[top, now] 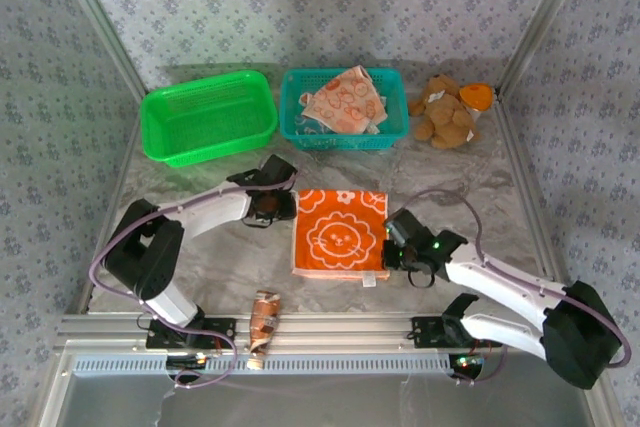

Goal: Fold and stack the towels

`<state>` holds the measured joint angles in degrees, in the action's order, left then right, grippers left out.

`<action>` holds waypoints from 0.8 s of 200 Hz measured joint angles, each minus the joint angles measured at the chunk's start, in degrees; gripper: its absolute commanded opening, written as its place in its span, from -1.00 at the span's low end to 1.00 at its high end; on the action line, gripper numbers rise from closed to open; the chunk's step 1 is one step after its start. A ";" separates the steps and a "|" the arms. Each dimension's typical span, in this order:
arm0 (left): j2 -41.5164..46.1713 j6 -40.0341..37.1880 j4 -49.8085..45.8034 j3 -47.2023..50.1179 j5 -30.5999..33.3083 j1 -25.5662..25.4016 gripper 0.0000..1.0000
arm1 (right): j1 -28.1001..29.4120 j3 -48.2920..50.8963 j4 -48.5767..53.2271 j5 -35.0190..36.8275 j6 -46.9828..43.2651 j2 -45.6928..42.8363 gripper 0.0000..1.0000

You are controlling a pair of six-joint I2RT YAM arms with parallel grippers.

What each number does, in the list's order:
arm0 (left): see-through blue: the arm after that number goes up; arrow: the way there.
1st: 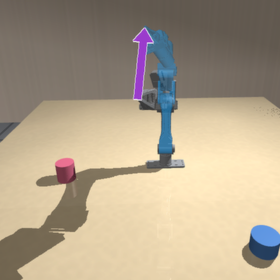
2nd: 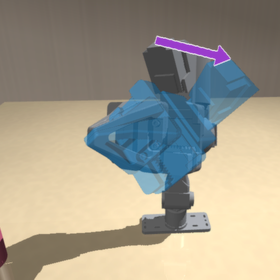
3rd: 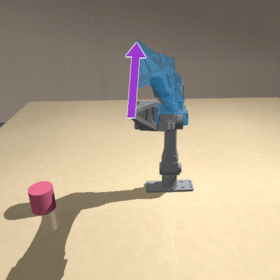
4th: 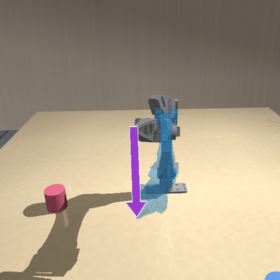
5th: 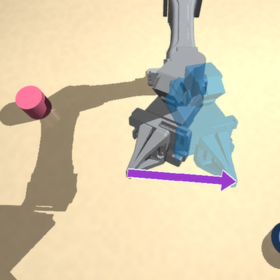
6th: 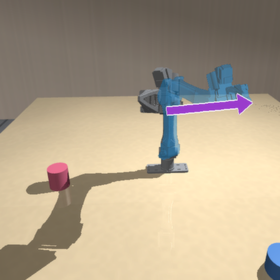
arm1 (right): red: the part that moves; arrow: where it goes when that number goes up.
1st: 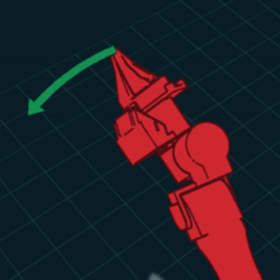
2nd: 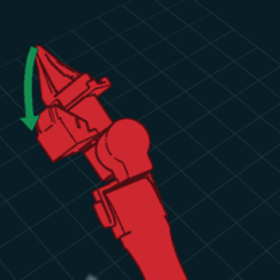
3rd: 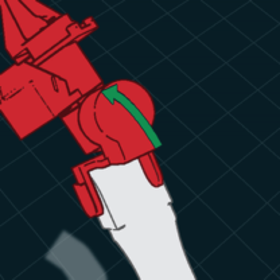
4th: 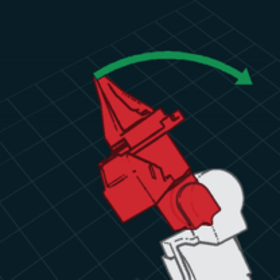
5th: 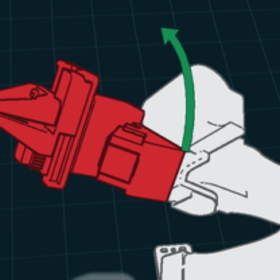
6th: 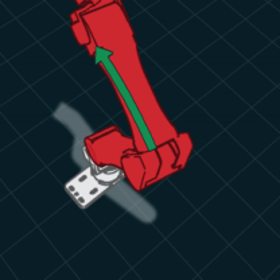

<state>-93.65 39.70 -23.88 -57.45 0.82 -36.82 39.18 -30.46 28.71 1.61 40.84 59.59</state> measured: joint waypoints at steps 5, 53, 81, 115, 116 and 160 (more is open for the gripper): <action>-0.61 -0.31 0.15 -0.81 -0.26 0.09 -0.59 | -1.49 -1.07 -0.33 -0.44 -0.66 0.90 -0.80; -5.86 -1.55 2.73 -8.15 -3.74 0.07 -0.83 | -8.59 -9.33 -5.38 -3.93 -6.10 12.63 -0.89; -9.81 -2.54 2.99 -12.04 -4.22 0.07 -0.85 | -11.28 -14.75 -9.27 -5.31 -9.09 21.84 -0.92; -14.32 -3.91 2.95 -14.47 -3.85 0.20 -0.89 | -13.07 -21.22 -12.50 -6.19 -11.45 30.91 -0.93; -14.49 -3.98 2.93 -14.47 -3.80 0.22 -0.89 | -13.11 -21.51 -12.57 -6.19 -11.63 31.36 -0.93; -16.35 -4.98 2.60 -14.40 -1.99 0.90 -0.89 | -14.23 -25.62 -14.49 -6.86 -13.42 38.29 -0.91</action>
<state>-110.00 34.72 -21.28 -71.85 -1.17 -35.92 24.95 -56.07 14.22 -5.26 27.42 97.89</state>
